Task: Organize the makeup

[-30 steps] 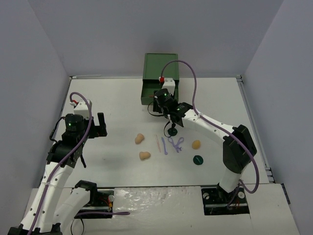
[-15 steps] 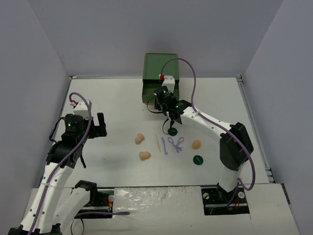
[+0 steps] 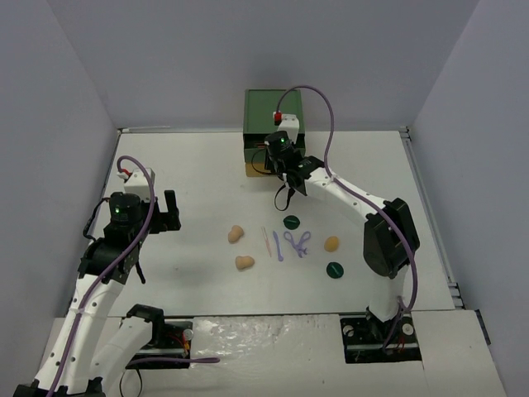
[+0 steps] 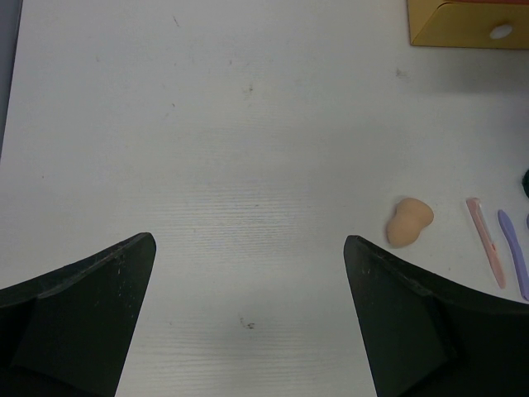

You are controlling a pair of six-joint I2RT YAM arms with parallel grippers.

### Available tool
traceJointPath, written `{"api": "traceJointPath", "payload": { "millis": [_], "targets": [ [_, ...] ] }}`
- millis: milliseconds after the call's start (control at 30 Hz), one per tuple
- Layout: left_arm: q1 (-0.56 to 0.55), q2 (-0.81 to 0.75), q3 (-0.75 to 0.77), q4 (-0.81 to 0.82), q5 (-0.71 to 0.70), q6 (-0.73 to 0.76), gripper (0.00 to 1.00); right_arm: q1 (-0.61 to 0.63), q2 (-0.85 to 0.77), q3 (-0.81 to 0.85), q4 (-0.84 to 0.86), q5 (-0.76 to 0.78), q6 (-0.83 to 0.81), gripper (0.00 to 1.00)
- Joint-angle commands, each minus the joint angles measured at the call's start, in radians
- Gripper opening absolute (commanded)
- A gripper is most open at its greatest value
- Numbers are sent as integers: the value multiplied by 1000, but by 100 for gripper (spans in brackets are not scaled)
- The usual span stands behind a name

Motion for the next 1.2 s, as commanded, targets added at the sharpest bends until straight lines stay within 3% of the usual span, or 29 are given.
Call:
{"api": "traceJointPath", "payload": {
  "millis": [0, 400, 1167],
  "targets": [
    [4, 5, 41, 50, 2, -12, 97, -25, 22, 90, 76, 7, -37, 31],
    [4, 5, 41, 52, 3, -10, 97, -56, 92, 166, 107, -17, -89, 37],
    [4, 7, 41, 51, 8, -12, 97, -71, 108, 163, 189, 6, -60, 58]
  ]
}}
